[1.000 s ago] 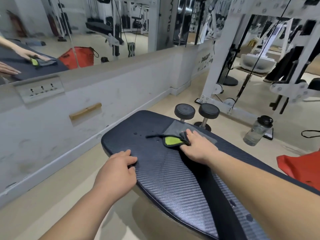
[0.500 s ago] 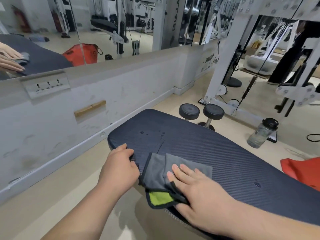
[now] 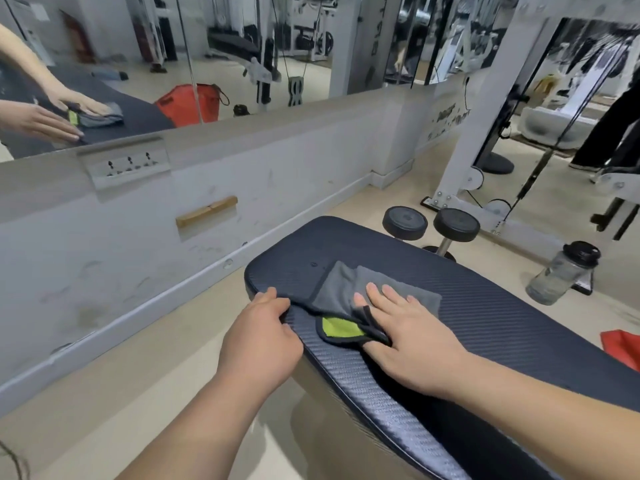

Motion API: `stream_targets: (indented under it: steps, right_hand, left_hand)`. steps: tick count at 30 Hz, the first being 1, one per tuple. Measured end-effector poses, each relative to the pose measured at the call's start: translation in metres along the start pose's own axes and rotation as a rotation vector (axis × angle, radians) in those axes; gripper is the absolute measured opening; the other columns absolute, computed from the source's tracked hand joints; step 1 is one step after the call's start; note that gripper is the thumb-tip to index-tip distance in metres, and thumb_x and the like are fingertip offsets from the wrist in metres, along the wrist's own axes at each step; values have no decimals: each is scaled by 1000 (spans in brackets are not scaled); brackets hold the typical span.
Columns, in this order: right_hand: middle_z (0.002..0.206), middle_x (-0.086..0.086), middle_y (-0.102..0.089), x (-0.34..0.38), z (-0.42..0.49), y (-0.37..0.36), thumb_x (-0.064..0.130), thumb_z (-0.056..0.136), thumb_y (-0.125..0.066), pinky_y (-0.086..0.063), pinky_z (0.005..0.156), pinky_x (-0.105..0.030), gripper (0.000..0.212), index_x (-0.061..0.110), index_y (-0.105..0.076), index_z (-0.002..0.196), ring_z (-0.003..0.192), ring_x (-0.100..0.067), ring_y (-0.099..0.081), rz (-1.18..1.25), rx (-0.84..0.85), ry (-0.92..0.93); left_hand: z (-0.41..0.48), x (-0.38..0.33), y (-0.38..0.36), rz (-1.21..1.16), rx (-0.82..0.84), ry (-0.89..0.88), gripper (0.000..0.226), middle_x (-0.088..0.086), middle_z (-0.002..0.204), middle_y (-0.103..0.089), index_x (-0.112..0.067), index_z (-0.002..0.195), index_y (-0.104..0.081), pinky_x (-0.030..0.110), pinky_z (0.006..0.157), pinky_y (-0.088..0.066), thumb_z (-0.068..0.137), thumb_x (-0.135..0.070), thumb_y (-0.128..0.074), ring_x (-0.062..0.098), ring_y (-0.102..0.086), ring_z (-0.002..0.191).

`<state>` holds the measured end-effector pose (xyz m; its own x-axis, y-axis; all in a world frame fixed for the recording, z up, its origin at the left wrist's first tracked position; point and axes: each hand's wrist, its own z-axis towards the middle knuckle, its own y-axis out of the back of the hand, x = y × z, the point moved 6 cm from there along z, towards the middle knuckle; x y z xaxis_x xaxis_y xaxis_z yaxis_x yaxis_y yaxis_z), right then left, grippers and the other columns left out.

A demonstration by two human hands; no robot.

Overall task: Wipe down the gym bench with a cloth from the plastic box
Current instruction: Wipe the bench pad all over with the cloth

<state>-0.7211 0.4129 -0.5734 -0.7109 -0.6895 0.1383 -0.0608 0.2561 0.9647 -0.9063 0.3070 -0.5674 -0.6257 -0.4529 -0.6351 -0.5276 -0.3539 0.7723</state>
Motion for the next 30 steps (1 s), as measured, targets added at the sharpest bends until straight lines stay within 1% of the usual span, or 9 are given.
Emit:
stream_targets:
  steps: [4,7,11,15,18,20,23,27,30]
  right_hand:
    - [172,16,2,19,-6,3,50,101,-42,4,129,-31,69,45,-11,163,159,-6,7,28,67,118]
    - [173,15,-1,18,35,16,48,103,-43,1,130,-31,67,44,-12,162,160,-7,3,33,73,134]
    - [175,6,-2,5,121,26,55,103,-35,-1,130,-40,74,25,-8,166,161,-15,1,92,-2,-61]
    - [175,4,1,8,161,19,59,100,-26,0,129,-48,72,34,-8,166,161,-21,3,49,-44,-151]
    - [175,3,-1,24,143,16,58,101,-29,1,129,-47,70,38,-8,165,161,-20,1,30,-55,-60]
    - [175,4,-2,43,111,12,54,102,-35,2,130,-44,69,39,-11,165,161,-19,1,20,-42,78]
    - [174,11,2,59,53,5,52,103,-40,7,128,-35,68,43,-11,164,160,-13,7,18,7,259]
    - [171,17,2,39,57,12,54,105,-40,7,127,-28,62,47,-14,161,158,-3,7,14,91,301]
    - [174,6,-1,15,121,30,50,105,-40,2,129,-33,69,32,-11,165,160,-10,3,64,74,118]
  left_hand:
    - [4,1,3,-42,-49,39,33,-7,159,-40,-14,117,-70,24,104,-37,91,-6,-51,11,-34,148]
    - [4,0,0,-23,-56,18,38,-7,160,-37,-17,126,-66,24,109,-34,91,-10,-53,10,-32,148]
    - [3,5,1,-68,-50,12,40,-11,160,-36,-23,132,-64,20,111,-31,93,-15,-55,6,-31,148]
    - [6,14,0,-70,-27,6,50,-11,163,-31,-23,142,-56,18,112,-28,92,-24,-61,6,-34,146]
    - [11,22,0,-71,-54,49,56,-9,164,-28,-21,145,-53,22,112,-30,91,-29,-63,9,-33,147]
    - [14,22,0,-77,-84,42,47,-9,157,-41,-21,136,-61,24,110,-34,90,-24,-62,14,-41,143]
    - [15,17,0,-96,-128,-10,18,-15,116,-64,-21,90,-70,34,88,-53,82,-12,-57,25,-61,112]
    - [14,16,-1,-120,-128,67,28,-5,155,-45,-15,110,-71,26,94,-44,88,-8,-54,16,-48,135]
    - [12,16,-1,-137,-104,89,34,-7,163,-32,-13,125,-64,25,103,-39,94,-14,-53,12,-40,143]
